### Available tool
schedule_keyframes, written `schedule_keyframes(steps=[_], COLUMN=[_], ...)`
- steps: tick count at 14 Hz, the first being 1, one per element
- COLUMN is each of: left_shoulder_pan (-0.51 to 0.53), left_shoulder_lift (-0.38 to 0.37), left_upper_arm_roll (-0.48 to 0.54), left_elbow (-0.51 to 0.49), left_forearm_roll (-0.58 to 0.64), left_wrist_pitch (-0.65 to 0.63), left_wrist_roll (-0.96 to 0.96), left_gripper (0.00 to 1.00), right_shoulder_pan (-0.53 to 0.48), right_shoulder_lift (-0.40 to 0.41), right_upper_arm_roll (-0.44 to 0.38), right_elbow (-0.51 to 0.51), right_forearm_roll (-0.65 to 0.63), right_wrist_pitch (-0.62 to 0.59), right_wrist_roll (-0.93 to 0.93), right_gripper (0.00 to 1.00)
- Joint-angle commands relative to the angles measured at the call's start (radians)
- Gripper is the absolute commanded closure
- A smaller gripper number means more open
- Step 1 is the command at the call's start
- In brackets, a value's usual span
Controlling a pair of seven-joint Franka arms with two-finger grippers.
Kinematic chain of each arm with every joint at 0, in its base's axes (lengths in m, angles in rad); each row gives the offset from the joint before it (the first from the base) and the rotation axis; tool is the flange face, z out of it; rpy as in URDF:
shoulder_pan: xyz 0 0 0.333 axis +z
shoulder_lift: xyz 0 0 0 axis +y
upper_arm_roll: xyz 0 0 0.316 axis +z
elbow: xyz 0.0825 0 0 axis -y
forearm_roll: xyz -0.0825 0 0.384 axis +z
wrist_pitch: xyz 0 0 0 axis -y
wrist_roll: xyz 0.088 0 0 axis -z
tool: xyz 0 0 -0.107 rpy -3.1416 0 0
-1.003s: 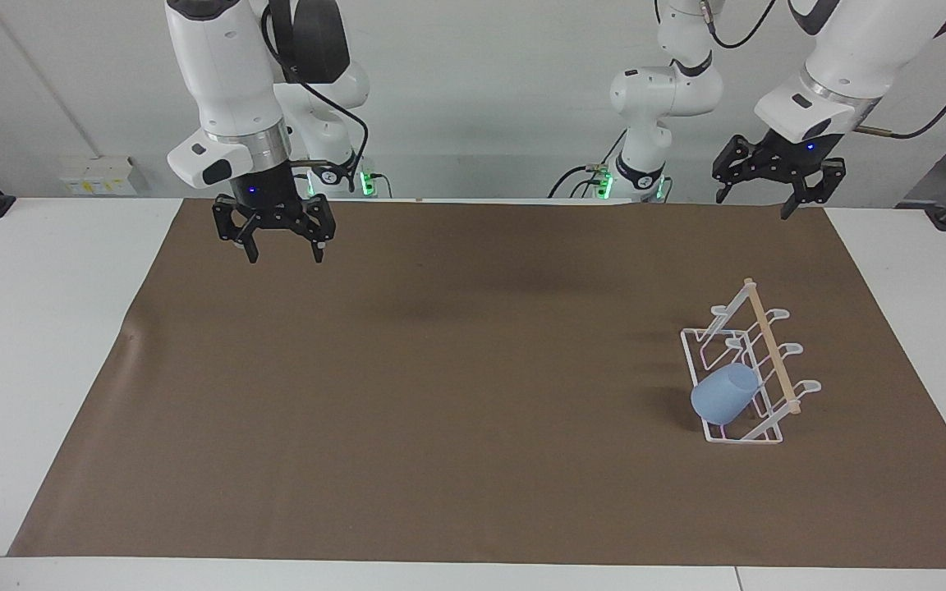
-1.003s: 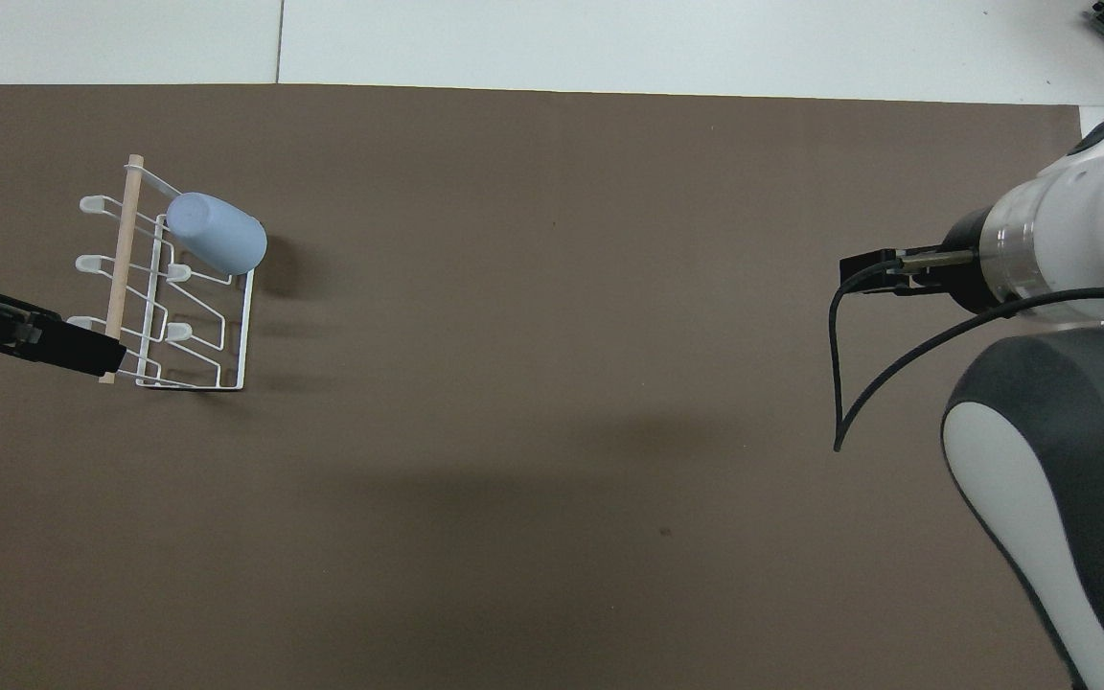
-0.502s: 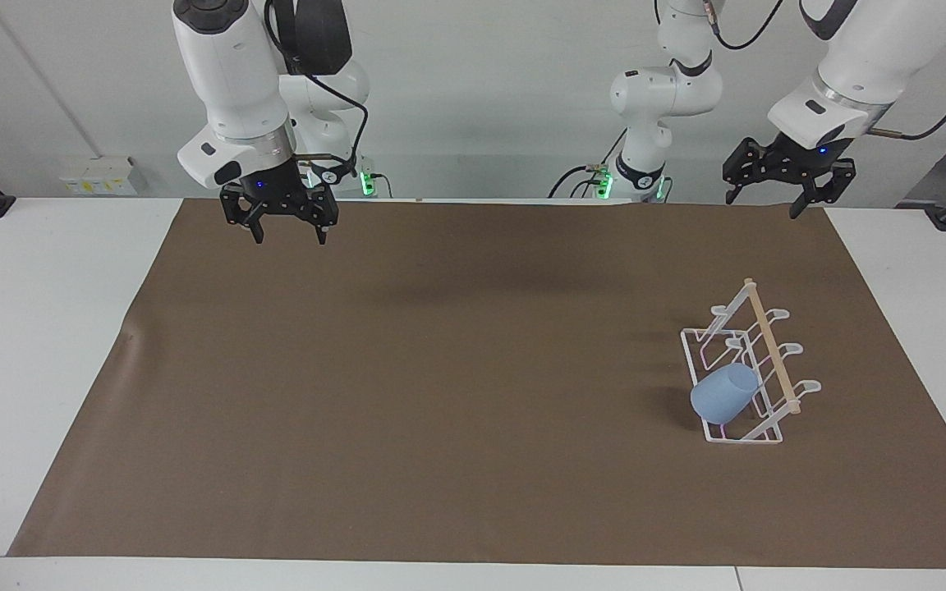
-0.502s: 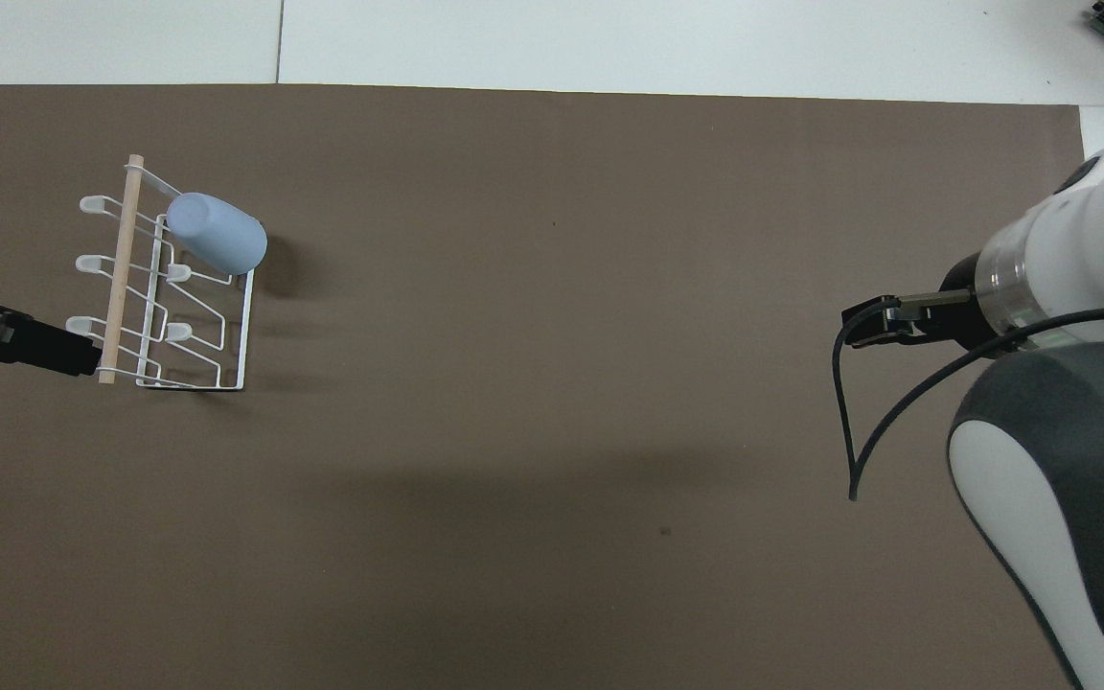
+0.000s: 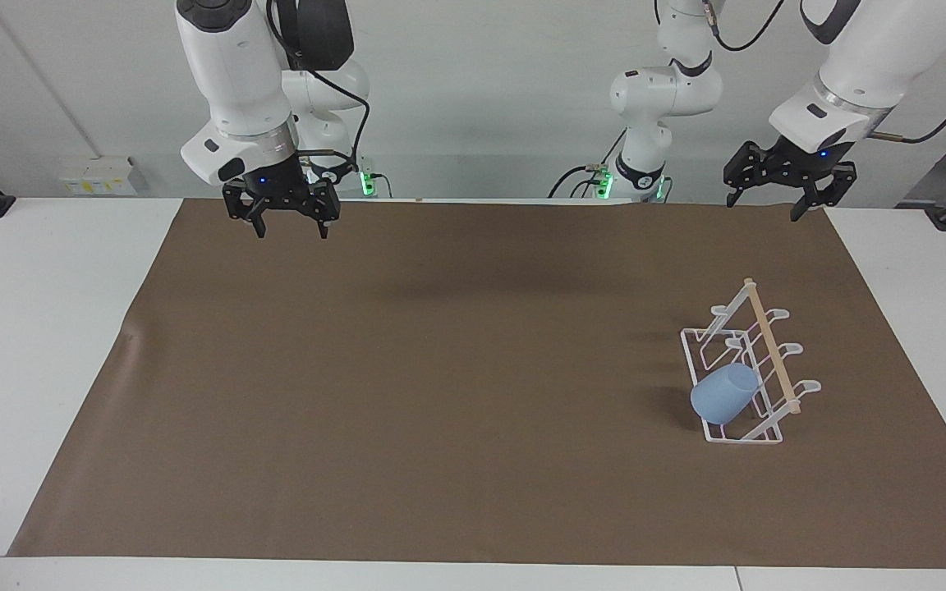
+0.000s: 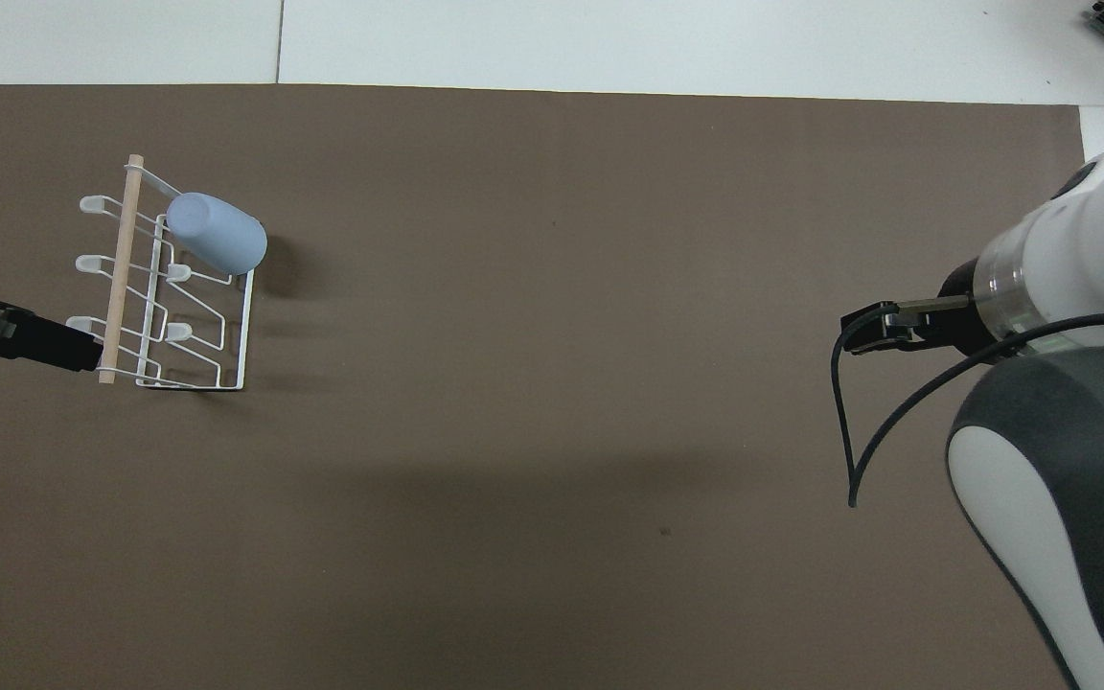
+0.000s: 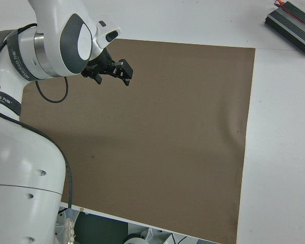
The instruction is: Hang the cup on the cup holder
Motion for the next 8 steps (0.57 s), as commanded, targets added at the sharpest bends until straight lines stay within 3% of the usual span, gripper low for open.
schedule_keyframes(steps=[1,4,8], left_shoulder_pan=[-0.038,-0.079,-0.079], left_shoulder_lift=[0.004,0.0,0.001], left_upper_arm_roll=[0.049,0.095,0.084], left_elbow=[0.014,0.013,0.014], left_forearm_roll=[-0.015,-0.015,0.002], left_wrist_pitch=[-0.016,-0.022,-0.021], left_wrist_roll=[-0.002,-0.002,-0.008], left_gripper=[0.0,0.0,0.0], right_shoulder_pan=[-0.037,-0.057,-0.065], right_shoulder_lift=[-0.018,-0.018,-0.018], right_upper_arm_roll=[0.005,0.005,0.005], right_elbow=[-0.019,-0.019,-0.02], right_forearm_roll=[0.003,0.003,0.003], right_wrist_pitch=[-0.005,-0.005,-0.005], right_wrist_roll=[-0.017,-0.017,-0.017], right_gripper=[0.0,0.0,0.0])
